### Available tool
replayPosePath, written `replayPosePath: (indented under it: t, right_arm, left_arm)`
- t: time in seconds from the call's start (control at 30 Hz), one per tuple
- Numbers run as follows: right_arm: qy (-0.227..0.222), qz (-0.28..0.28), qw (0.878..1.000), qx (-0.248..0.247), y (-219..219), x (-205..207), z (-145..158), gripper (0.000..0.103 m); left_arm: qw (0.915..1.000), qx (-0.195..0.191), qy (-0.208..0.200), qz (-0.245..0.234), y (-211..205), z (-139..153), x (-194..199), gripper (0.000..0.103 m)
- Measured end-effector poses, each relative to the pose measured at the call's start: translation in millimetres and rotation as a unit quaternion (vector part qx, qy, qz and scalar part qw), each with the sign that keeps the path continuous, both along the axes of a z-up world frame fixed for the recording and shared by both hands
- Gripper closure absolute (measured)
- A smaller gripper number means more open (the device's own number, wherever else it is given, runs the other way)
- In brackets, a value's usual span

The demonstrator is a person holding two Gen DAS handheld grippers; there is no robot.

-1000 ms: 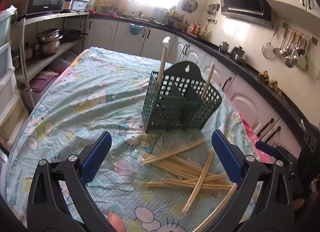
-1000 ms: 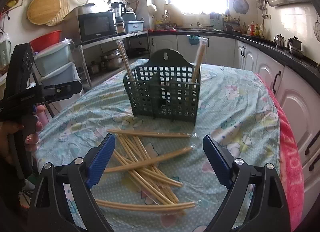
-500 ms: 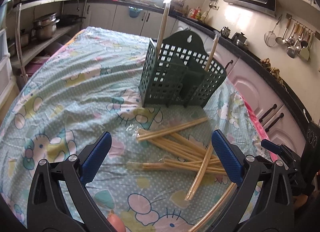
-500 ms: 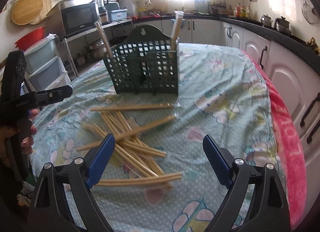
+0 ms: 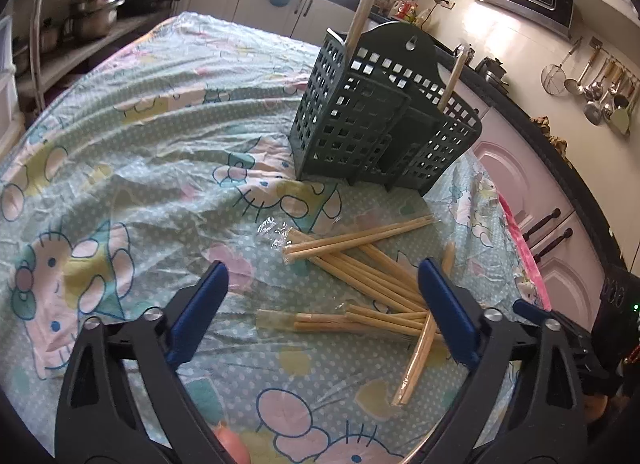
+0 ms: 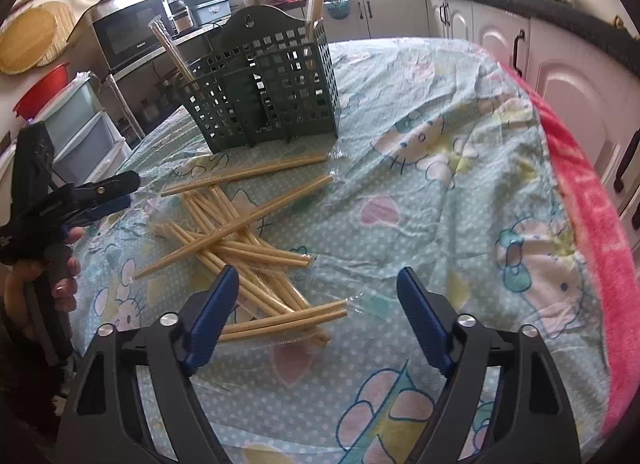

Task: Organize utensils
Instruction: 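Close the right gripper on a chopstick while the left gripper grasps another chopstick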

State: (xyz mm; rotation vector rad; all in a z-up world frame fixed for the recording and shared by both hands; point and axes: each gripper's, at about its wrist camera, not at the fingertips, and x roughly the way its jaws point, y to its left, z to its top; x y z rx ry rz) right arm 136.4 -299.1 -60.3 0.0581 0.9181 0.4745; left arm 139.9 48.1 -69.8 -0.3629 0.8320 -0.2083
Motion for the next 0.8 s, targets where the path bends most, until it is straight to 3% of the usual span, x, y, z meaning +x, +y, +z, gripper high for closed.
replayPosePath:
  t: [0.17,0.43,0.6,0.8]
  right_arm:
    - [0.024,-0.007,1.0,0.01,-4.3,4.1,-7.6,0.037]
    - [0.057,-0.013,0.998,0.034,-14.1,8.0,-17.0,0.052]
    - [0.065,-0.015,0.997,0.044,-19.5,8.9,-18.0,0.07]
    - [0.073,-0.012,0.995,0.062,-24.6,8.2,-16.7,0.096]
  left_arm:
    - [0.9996,-0.02,0.018,-0.001,3.1,-9.0,8.9,0.033]
    - [0.9964,-0.072,0.044,0.011,13.3,-22.4,22.8,0.042]
    - [0.9927,-0.105,0.055,0.021,21.6,-28.7,28.0,0.051]
    - [0.9905,-0.12,0.061,0.027,24.5,-31.1,30.6,0.072]
